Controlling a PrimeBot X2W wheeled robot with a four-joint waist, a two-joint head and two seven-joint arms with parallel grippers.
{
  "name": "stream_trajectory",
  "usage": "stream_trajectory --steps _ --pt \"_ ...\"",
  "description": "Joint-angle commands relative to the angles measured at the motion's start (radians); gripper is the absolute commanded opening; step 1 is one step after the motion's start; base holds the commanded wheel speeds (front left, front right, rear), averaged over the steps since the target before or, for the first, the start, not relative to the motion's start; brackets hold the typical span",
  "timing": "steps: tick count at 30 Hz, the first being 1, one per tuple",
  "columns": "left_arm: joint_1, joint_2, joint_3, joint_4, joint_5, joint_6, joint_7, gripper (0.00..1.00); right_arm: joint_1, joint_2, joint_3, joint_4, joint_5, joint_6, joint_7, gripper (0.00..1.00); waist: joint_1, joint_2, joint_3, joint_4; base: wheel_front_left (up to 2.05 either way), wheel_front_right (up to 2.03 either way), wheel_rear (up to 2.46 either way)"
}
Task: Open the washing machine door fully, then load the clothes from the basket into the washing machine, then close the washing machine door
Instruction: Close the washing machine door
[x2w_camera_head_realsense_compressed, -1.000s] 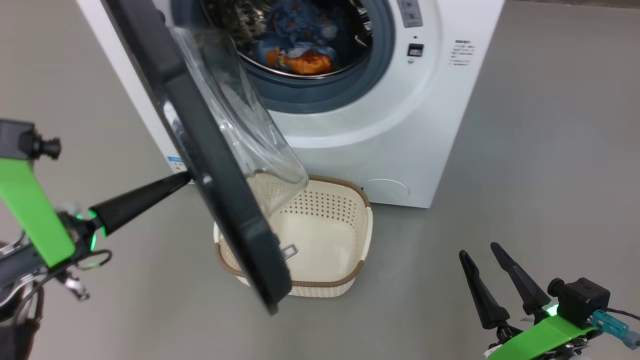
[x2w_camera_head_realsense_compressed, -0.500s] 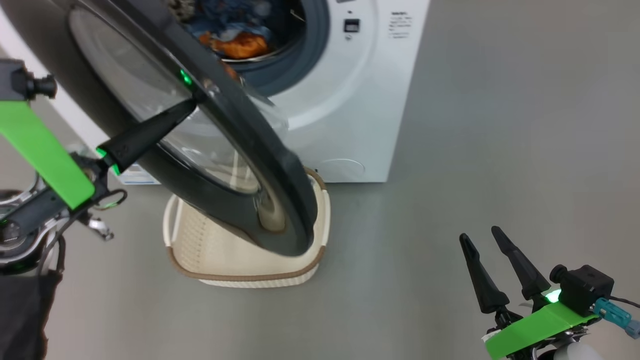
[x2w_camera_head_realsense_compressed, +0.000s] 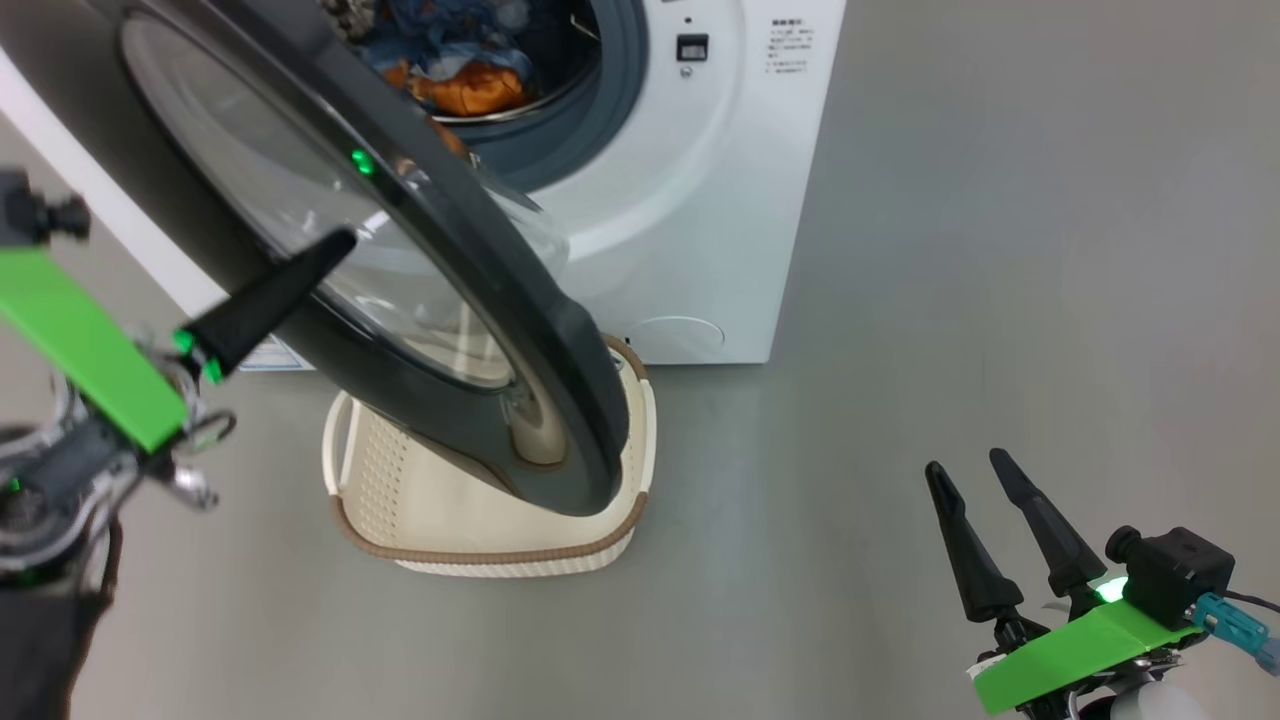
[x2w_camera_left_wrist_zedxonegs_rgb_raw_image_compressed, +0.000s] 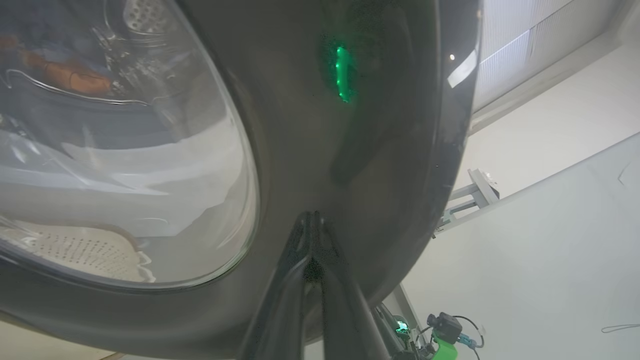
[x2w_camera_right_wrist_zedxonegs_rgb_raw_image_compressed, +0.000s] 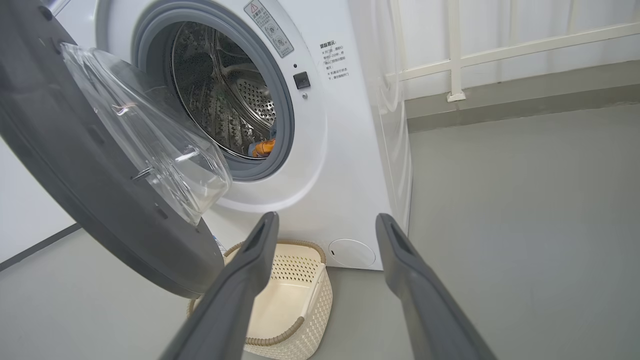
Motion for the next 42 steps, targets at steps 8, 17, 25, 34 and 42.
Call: stream_trajectory --steps 8,17,25,34,42 --pt "0.169 0.129 0.004 -0.022 0.094 -0.003 -0.206 1.00 0.013 -0.017 0.019 -0.010 -0.002 0.003 -0.005 1.00 0.0000 0.0000 -0.062 0.029 0.00 0.00 0.00" --pt "0.348 0.210 -0.075 0.031 0.148 -0.003 -0.495 1.00 0.048 -0.029 0.003 -0.013 -0.001 0.003 -0.005 1.00 0.0000 0.0000 -0.082 0.019 0.00 0.00 0.00" --pt "0.447 0.256 -0.174 0.105 0.184 -0.003 -0.712 1.00 0.088 -0.035 -0.021 -0.011 0.001 0.003 -0.005 1.00 0.0000 0.0000 -0.096 -0.012 0.00 0.00 0.00" --pt "0.467 0.269 -0.279 0.216 0.279 -0.003 -0.891 1.00 0.121 -0.045 -0.045 -0.015 0.000 0.003 -0.005 1.00 0.0000 0.0000 -0.099 -0.055 0.00 0.00 0.00" --pt "0.519 0.166 -0.130 0.241 0.495 -0.003 -0.897 1.00 0.133 -0.041 -0.055 -0.016 -0.003 0.003 -0.005 1.00 0.0000 0.0000 -0.113 -0.084 0.00 0.00 0.00"
